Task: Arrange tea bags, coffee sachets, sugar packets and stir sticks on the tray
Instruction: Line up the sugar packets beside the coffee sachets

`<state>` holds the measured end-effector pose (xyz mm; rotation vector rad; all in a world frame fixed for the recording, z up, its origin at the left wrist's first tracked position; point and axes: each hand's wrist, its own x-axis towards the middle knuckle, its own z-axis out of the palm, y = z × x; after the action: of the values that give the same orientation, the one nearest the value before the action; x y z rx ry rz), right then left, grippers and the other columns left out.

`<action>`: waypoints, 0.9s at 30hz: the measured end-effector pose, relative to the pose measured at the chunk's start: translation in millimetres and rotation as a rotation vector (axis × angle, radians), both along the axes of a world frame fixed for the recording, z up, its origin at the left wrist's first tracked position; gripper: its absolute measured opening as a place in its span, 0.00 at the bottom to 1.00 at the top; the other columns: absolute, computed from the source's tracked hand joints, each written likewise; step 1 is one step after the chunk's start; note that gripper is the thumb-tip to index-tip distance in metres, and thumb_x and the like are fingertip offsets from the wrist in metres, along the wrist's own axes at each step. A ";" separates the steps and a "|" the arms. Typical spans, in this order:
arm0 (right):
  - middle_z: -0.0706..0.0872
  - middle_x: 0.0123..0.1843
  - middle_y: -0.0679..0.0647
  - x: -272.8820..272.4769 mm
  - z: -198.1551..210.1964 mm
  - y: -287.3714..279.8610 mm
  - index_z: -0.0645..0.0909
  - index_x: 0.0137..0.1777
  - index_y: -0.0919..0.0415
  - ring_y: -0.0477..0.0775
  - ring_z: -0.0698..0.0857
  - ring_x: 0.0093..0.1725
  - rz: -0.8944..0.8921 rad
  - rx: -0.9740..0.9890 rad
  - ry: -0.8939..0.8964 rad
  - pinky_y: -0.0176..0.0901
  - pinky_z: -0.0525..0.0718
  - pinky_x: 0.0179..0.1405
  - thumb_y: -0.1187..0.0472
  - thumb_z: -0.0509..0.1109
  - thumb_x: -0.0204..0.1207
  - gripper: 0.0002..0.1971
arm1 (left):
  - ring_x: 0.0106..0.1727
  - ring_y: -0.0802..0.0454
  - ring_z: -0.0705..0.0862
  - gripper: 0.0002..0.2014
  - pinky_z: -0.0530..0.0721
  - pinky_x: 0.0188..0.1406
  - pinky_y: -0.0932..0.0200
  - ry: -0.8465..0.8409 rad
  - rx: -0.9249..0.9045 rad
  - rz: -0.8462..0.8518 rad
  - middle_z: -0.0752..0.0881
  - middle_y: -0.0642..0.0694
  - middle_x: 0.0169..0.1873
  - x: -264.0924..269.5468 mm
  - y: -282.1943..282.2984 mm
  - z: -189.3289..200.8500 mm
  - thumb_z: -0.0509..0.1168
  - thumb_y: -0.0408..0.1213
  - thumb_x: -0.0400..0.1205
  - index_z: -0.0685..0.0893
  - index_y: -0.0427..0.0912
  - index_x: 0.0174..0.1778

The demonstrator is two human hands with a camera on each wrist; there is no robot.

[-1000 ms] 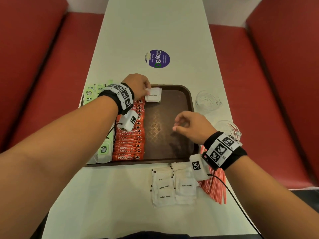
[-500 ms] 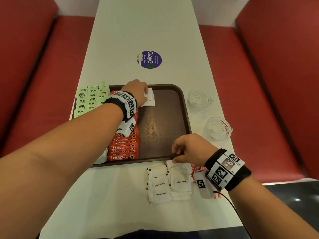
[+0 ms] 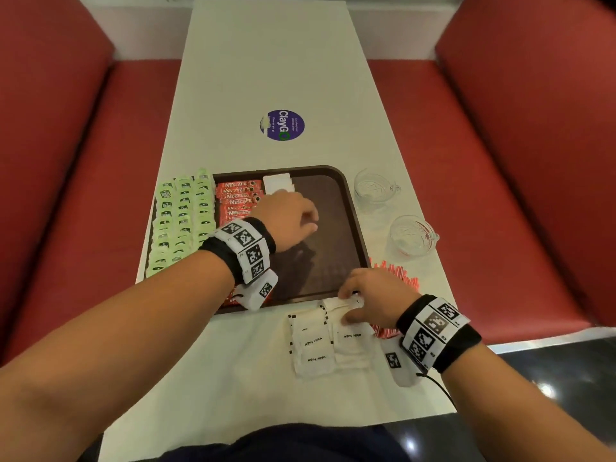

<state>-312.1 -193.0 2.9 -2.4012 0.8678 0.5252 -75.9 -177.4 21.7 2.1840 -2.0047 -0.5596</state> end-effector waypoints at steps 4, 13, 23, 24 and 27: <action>0.79 0.56 0.44 -5.1 2.8 10.1 0.83 0.58 0.46 0.47 0.78 0.54 -0.050 -0.020 -0.028 0.43 0.81 0.56 0.39 0.83 0.63 0.25 | 0.52 0.55 0.79 0.07 0.80 0.56 0.51 0.015 0.058 -0.178 0.85 0.57 0.47 -35.4 56.0 2.9 0.66 0.53 0.83 0.87 0.57 0.48; 0.73 0.54 0.44 -10.4 -5.2 32.5 0.80 0.55 0.48 0.48 0.74 0.53 0.038 -0.115 0.020 0.43 0.78 0.52 0.44 0.83 0.67 0.22 | 0.55 0.53 0.74 0.28 0.73 0.53 0.52 -0.188 0.188 -0.288 0.78 0.56 0.54 -75.5 120.1 -31.1 0.68 0.73 0.68 0.79 0.57 0.56; 0.77 0.50 0.46 -18.8 -10.1 34.4 0.83 0.57 0.53 0.50 0.77 0.49 0.030 -0.141 -0.043 0.43 0.75 0.48 0.50 0.74 0.77 0.12 | 0.60 0.50 0.76 0.13 0.71 0.57 0.51 -0.210 0.153 -0.282 0.81 0.53 0.56 -80.0 122.8 -33.1 0.67 0.57 0.80 0.81 0.55 0.55; 0.76 0.49 0.46 -20.0 -9.4 34.5 0.83 0.58 0.53 0.50 0.76 0.49 0.022 -0.134 -0.060 0.42 0.74 0.48 0.51 0.73 0.78 0.12 | 0.57 0.50 0.77 0.12 0.72 0.55 0.52 -0.182 0.153 -0.281 0.83 0.54 0.54 -77.9 121.9 -31.6 0.67 0.56 0.80 0.81 0.55 0.53; 0.79 0.48 0.46 -22.6 -6.3 35.8 0.79 0.58 0.53 0.50 0.78 0.48 -0.039 -0.093 -0.095 0.42 0.75 0.46 0.53 0.69 0.82 0.09 | 0.49 0.52 0.81 0.10 0.76 0.46 0.56 -0.010 0.180 -0.220 0.83 0.56 0.47 -66.5 119.5 -27.0 0.70 0.50 0.80 0.79 0.54 0.52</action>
<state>-334.7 -157.2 -3.4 -2.4659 0.9139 0.3597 -142.5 -57.9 -5.4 2.0744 -2.2999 -0.7856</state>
